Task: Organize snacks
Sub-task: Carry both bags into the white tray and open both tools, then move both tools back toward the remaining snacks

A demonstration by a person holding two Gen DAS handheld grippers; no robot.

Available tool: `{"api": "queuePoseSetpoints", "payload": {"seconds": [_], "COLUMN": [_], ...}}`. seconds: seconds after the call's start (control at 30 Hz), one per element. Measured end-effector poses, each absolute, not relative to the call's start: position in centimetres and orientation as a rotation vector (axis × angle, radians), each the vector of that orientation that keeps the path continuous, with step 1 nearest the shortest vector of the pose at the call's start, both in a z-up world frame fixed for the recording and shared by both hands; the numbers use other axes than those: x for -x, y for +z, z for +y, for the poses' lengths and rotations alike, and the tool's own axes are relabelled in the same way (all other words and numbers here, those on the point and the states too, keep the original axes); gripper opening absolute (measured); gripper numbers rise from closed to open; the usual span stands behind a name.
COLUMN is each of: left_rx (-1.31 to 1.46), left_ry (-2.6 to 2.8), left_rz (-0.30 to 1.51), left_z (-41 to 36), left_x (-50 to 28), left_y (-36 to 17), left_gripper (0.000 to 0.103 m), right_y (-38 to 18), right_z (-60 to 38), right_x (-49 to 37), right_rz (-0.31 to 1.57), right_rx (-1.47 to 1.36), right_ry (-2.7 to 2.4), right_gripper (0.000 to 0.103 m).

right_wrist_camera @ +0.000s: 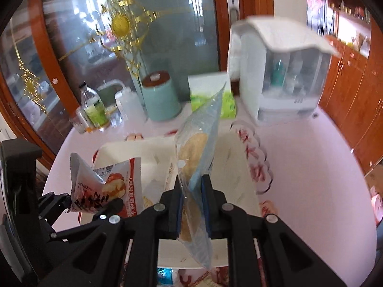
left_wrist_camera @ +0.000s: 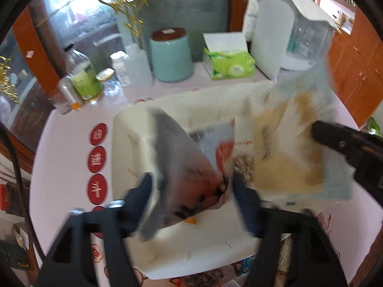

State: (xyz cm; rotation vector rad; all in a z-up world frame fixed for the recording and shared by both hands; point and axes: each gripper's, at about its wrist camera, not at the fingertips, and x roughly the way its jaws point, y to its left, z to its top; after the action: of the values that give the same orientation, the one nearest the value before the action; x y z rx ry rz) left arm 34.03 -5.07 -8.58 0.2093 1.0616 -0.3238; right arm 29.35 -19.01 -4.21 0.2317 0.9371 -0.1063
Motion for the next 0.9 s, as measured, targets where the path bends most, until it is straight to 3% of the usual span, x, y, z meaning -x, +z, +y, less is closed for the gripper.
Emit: {"api": "queuePoseSetpoints", "payload": {"seconds": [0.03,0.07,0.2,0.9], "left_rx": [-0.205,-0.2,-0.204,-0.149], "left_ry": [-0.335,-0.34,-0.34,-0.315], "left_rz": [1.07,1.07,1.069,0.958], "left_z": [-5.2,-5.3,-5.5,-4.1], "left_x": [-34.0,-34.0,-33.8,-29.5], "left_y": [-8.9,-9.2,-9.7,-5.2], "left_gripper": [0.096,0.096,0.096,0.095], "right_y": [-4.9,-5.5,-6.3,-4.6], "right_z": [-19.0,-19.0,-18.9,-17.6], "right_x": [-29.5,-29.5,-29.2,-26.0], "right_rz": [0.962,0.979,0.994,0.99], "right_rx": [-0.242,-0.239,-0.19,-0.199], "right_ry": [-0.107,-0.117,-0.172,-0.14], "right_gripper": [0.017,0.018,0.041,0.044]}}
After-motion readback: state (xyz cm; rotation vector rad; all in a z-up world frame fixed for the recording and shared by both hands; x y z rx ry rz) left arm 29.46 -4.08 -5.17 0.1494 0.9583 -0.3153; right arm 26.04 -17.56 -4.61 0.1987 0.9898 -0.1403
